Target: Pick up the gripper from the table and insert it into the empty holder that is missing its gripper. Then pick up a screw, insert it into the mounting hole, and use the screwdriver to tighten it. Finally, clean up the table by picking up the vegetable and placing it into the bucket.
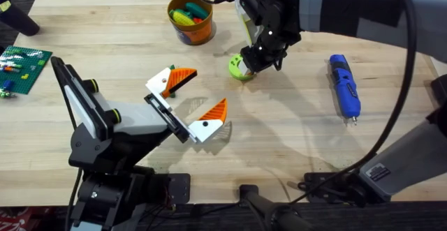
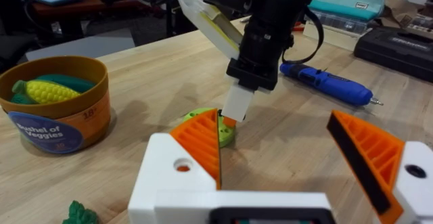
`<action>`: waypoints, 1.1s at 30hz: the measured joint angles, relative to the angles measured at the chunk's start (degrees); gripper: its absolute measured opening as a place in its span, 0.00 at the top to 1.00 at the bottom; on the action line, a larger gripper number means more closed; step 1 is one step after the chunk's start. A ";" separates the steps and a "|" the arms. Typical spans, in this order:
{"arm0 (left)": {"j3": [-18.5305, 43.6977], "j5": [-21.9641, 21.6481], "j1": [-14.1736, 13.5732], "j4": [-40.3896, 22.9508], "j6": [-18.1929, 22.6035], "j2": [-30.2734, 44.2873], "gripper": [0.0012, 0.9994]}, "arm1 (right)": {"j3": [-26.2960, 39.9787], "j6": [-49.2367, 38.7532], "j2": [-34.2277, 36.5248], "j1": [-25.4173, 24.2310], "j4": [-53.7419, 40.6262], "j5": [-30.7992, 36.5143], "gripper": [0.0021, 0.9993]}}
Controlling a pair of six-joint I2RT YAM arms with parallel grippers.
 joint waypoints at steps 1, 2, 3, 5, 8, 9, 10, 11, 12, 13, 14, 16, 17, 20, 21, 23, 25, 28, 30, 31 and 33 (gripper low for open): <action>0.00 -0.02 0.00 -0.04 -0.02 0.00 0.01 | -0.02 0.00 0.00 0.00 -0.04 0.02 0.82; 0.00 -0.04 0.00 -0.04 -0.04 0.00 0.01 | -0.02 0.00 0.00 0.00 -0.12 0.02 0.82; 0.00 -0.04 0.00 -0.04 -0.04 0.00 0.01 | -0.02 0.00 0.00 0.00 -0.19 0.02 0.82; 0.00 -0.04 0.00 -0.04 -0.04 0.00 0.01 | -0.02 -0.26 0.00 0.00 -0.47 0.23 0.82; 0.00 -0.04 0.00 -0.04 -0.04 0.00 0.01 | -0.02 -0.63 0.00 0.00 -1.31 1.57 0.82; 0.00 -0.04 0.00 -0.04 -0.04 0.00 0.01 | -0.02 -0.70 0.00 0.00 -1.56 1.99 0.82; 0.00 -0.04 0.00 -0.04 -0.04 0.00 0.01 | -0.02 -0.80 0.00 0.00 -1.75 2.36 0.82; 0.00 -0.04 0.00 -0.04 -0.04 0.00 0.01 | -0.02 -0.85 -0.02 0.00 -1.96 2.60 0.82; 0.00 -0.04 0.00 -0.04 -0.04 0.00 0.01 | -0.02 -0.87 -0.02 0.00 -2.22 2.76 0.82; 0.00 -0.04 0.00 -0.04 -0.04 -0.02 0.01 | -0.02 -0.90 -0.02 0.00 -2.52 2.89 0.82; 0.00 -0.04 0.00 -0.04 -0.06 0.00 0.01 | 0.02 -0.90 -0.12 -0.02 -2.89 2.99 0.82; 0.00 -0.04 0.00 -0.04 -0.07 0.00 0.01 | 0.33 -1.02 -0.48 -0.02 -4.17 3.27 0.82; 0.00 -0.04 0.00 -0.04 -0.04 -0.02 0.01 | 0.74 -1.05 -0.65 0.00 -5.02 3.30 0.82; 0.00 -0.04 0.00 -0.04 -0.04 0.00 0.01 | 3.41 -1.07 -1.08 0.00 -8.47 3.49 0.82; 0.00 -0.04 0.00 -0.06 -0.06 0.00 0.01 | 6.60 -1.35 -1.62 0.10 -10.36 3.60 0.82; 0.00 -0.04 0.00 -0.04 -0.04 0.00 0.01 | 8.57 -2.08 -1.87 0.34 -11.36 3.71 0.89; 0.00 -0.04 0.00 -0.04 -0.04 0.00 0.01 | 10.33 -2.31 -2.03 0.62 -12.24 3.70 0.99; 0.00 -0.04 0.00 -0.06 -0.06 0.00 0.01 | 13.09 -2.38 -2.05 0.98 -14.71 3.72 0.99; 0.00 -0.04 0.00 -0.04 -0.06 0.00 0.01 | 14.60 -2.38 -2.05 1.11 -15.80 3.72 0.99; 0.00 -0.04 0.00 -0.04 -0.07 0.00 0.01 | 15.30 -2.38 -2.05 1.14 -16.26 3.72 0.99; 0.00 -0.04 0.00 -0.04 -0.07 0.00 0.01 | 16.42 -2.38 -2.05 1.10 -17.10 3.72 1.00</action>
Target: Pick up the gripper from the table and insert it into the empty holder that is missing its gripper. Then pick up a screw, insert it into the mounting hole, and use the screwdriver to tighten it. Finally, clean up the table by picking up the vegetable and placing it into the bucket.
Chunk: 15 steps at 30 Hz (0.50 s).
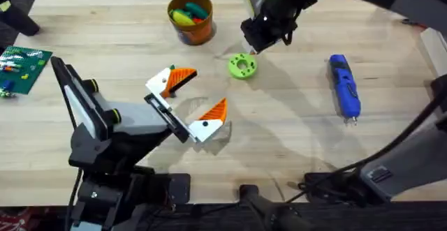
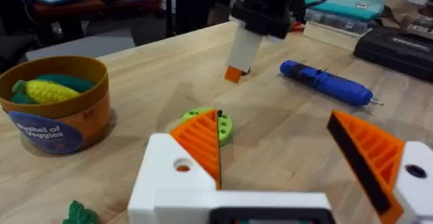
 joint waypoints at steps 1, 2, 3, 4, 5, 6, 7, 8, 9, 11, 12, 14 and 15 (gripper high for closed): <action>0.00 0.00 0.00 0.00 0.00 0.00 0.01 | 0.37 0.04 0.00 -0.01 -0.13 0.00 0.96; 0.00 0.00 0.00 0.00 0.02 0.00 0.01 | 0.62 0.06 0.00 -0.01 -0.12 -0.02 0.86; 0.00 0.00 0.00 0.00 0.00 0.00 0.01 | 0.76 -0.01 0.00 -0.06 -0.12 0.00 0.72; 0.00 0.00 0.00 -0.02 0.00 0.00 0.01 | 0.80 0.02 0.00 -0.09 -0.14 0.00 0.58; 0.00 0.00 0.00 -0.02 0.00 0.00 0.01 | 0.80 0.02 0.00 -0.11 -0.16 0.00 0.42; 0.00 0.00 0.00 -0.02 0.02 0.00 0.01 | 0.80 0.02 0.00 -0.12 -0.14 0.00 0.28; 0.00 0.00 0.00 0.00 0.00 0.00 0.01 | 0.80 0.02 0.00 -0.12 -0.12 0.00 0.14; 0.00 0.00 0.00 -0.02 0.00 0.00 0.01 | 0.80 -0.08 0.00 -0.12 -0.12 0.00 0.05; 0.00 0.00 0.00 -0.01 0.00 0.00 0.01 | 0.80 -0.14 0.00 -0.15 -0.12 0.00 0.02; 0.00 0.00 0.00 -0.02 0.00 0.00 0.01 | 0.80 -0.15 0.00 -0.18 -0.12 0.00 0.01; 0.00 0.00 0.00 -0.01 0.00 0.00 0.01 | 0.80 -0.15 0.00 -0.18 -0.12 0.00 0.01; 0.00 0.00 0.00 -0.02 0.00 0.00 0.01 | 0.80 -0.15 0.06 -0.24 -0.12 0.00 0.01; 0.00 0.00 0.00 -0.02 0.00 0.00 0.01 | 0.80 -0.15 0.17 -0.28 -0.12 0.00 0.01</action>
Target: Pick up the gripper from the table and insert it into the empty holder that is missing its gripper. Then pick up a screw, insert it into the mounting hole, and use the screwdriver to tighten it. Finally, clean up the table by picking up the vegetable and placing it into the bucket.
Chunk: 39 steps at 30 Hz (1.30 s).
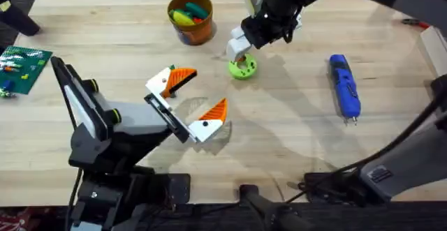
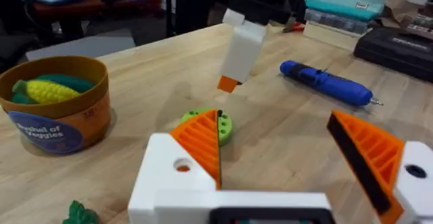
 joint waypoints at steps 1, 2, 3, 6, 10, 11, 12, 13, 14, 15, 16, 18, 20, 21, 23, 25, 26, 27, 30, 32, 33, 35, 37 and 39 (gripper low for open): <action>0.00 0.00 0.00 0.02 0.00 0.00 0.01 | 0.00 0.00 0.22 -0.08 0.00 0.00 0.01; 0.00 0.00 0.00 0.02 0.00 0.00 0.01 | 0.00 0.00 0.57 -0.17 0.00 0.00 0.01; 0.00 0.00 0.00 0.02 0.00 0.00 0.01 | 0.00 0.00 1.04 -0.29 0.02 0.00 0.01; 0.00 0.00 0.00 0.02 0.00 0.00 0.01 | 0.00 0.00 3.15 -0.80 0.08 -0.41 0.01; 0.00 0.00 0.00 0.02 0.00 0.00 0.01 | 0.00 0.01 6.47 -1.80 0.09 -2.14 0.03; 0.00 0.00 0.00 0.01 0.00 0.00 0.01 | 0.00 0.00 7.21 -2.01 0.10 -2.40 0.03; 0.00 0.00 0.00 0.01 0.00 0.00 0.01 | 0.00 0.01 7.87 -2.20 0.09 -2.60 0.05; 0.00 0.00 0.00 0.02 0.00 0.00 0.01 | 0.00 0.01 8.48 -2.37 0.10 -2.79 0.06; 0.00 0.00 0.00 0.02 0.02 0.00 0.01 | 0.00 0.00 9.03 -2.54 0.11 -2.87 0.07; 0.00 0.00 0.00 0.01 0.01 0.00 0.01 | 0.00 0.00 9.55 -2.68 0.11 -2.98 0.07; 0.00 0.00 0.00 0.02 0.02 0.00 0.01 | 0.00 0.00 10.04 -2.79 0.11 -3.05 0.08; 0.00 0.00 0.00 0.02 0.00 -0.01 0.01 | 0.00 0.00 10.87 -2.88 0.12 -3.10 0.10; 0.00 0.00 0.00 0.00 0.00 0.00 0.01 | 0.00 0.00 11.50 -2.90 0.29 -3.10 0.13; 0.00 0.00 0.00 0.01 0.00 0.00 0.01 | 0.00 0.01 11.75 -2.90 0.58 -3.10 0.14; 0.00 0.00 0.00 0.00 0.00 0.00 0.01 | 0.00 0.00 12.11 -2.90 1.55 -3.13 0.16; 0.00 0.00 0.00 0.00 0.00 -0.02 0.01 | 0.00 0.01 12.28 -2.90 2.30 -3.16 0.19; 0.00 0.00 0.00 0.00 0.00 -0.01 0.01 | 0.00 0.00 12.27 -2.90 2.43 -3.18 0.21; 0.00 0.00 0.00 0.01 0.00 0.00 0.01 | 0.00 0.00 12.28 -2.90 2.48 -3.23 0.23; 0.00 0.00 0.00 0.01 0.00 -0.01 0.01 | 0.00 0.02 12.29 -2.90 2.66 -3.31 0.29; 0.00 0.00 0.00 0.02 0.00 0.00 0.01 | 0.00 0.03 12.29 -2.90 3.05 -3.33 0.32; 0.00 0.00 0.00 0.02 0.00 0.00 0.01 | 0.00 0.02 12.28 -2.90 3.21 -3.34 0.35; 0.00 0.00 0.00 0.01 0.00 0.00 0.01 | 0.00 0.01 12.27 -2.90 3.40 -3.41 0.39; 0.00 0.00 0.00 0.01 0.00 0.00 0.01 | 0.00 0.03 12.27 -2.90 3.50 -3.49 0.43; 0.00 0.00 0.00 0.01 0.00 0.00 0.01 | 0.00 0.01 12.29 -2.90 3.62 -3.50 0.44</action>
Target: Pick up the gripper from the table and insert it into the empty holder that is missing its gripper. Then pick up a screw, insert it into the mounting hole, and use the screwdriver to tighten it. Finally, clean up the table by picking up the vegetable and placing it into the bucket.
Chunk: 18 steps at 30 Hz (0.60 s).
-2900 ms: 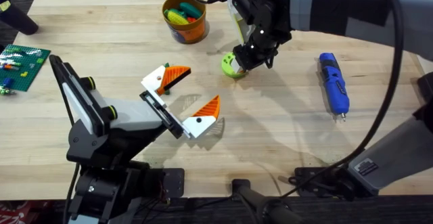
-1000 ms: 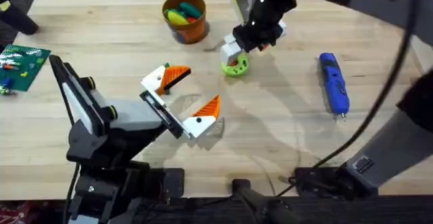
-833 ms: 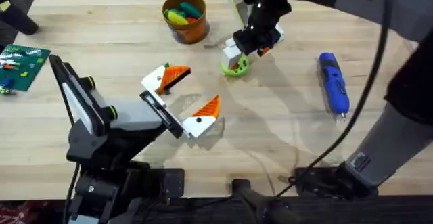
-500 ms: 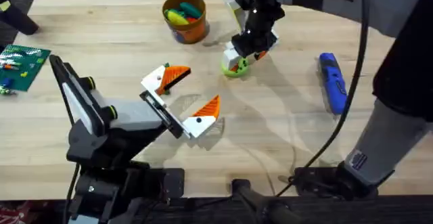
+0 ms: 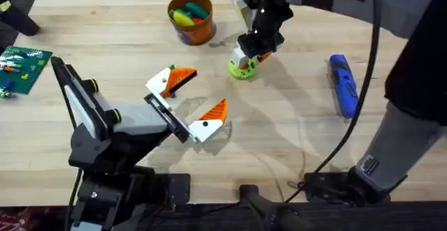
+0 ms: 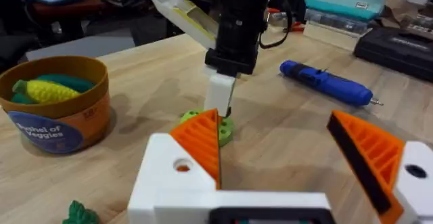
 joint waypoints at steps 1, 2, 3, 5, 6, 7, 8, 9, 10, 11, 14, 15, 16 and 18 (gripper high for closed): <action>0.00 0.00 0.00 0.01 0.00 0.00 0.01 | 0.00 0.01 0.00 0.00 0.15 0.00 0.44; 0.00 0.00 0.00 -0.01 0.00 0.00 0.01 | 0.00 0.00 0.00 0.00 0.23 0.00 0.44; 0.00 0.00 0.00 0.00 0.00 0.00 0.01 | 0.00 -0.01 0.00 0.00 0.26 0.00 0.44; 0.00 0.00 0.00 -0.01 0.00 0.00 0.01 | 0.00 0.01 -0.01 0.00 0.27 0.00 0.46; 0.00 0.00 0.00 0.00 0.00 0.00 0.01 | 0.00 0.00 0.00 0.00 0.27 0.00 0.46; 0.00 0.00 0.00 0.01 0.00 0.00 0.01 | 0.00 -0.01 0.00 0.00 0.29 0.00 0.47; 0.00 0.00 0.00 0.01 0.00 0.00 0.01 | 0.00 0.01 0.00 0.00 0.29 0.00 0.48; 0.00 0.00 0.00 0.00 0.00 0.00 0.01 | 0.00 0.01 0.00 0.00 0.28 0.00 0.49; 0.00 0.00 0.00 0.00 0.00 0.00 0.01 | 0.00 0.01 0.00 0.00 0.26 0.00 0.51; 0.00 0.00 0.00 0.01 0.00 0.00 0.01 | 0.00 0.00 0.00 0.00 0.23 -0.01 0.52; 0.00 0.00 0.00 0.01 0.00 0.00 0.01 | 0.00 0.00 0.00 0.00 -0.08 0.00 0.55; 0.00 0.00 0.00 0.00 0.00 0.00 0.01 | 0.00 -0.02 0.00 0.00 -0.18 0.00 0.57; 0.00 0.00 0.00 -0.01 0.00 0.00 0.01 | 0.00 -0.03 0.00 0.00 -0.22 0.00 0.57; 0.00 0.00 0.00 0.01 0.00 0.00 0.01 | 0.00 -0.03 0.00 0.00 -0.21 0.00 0.58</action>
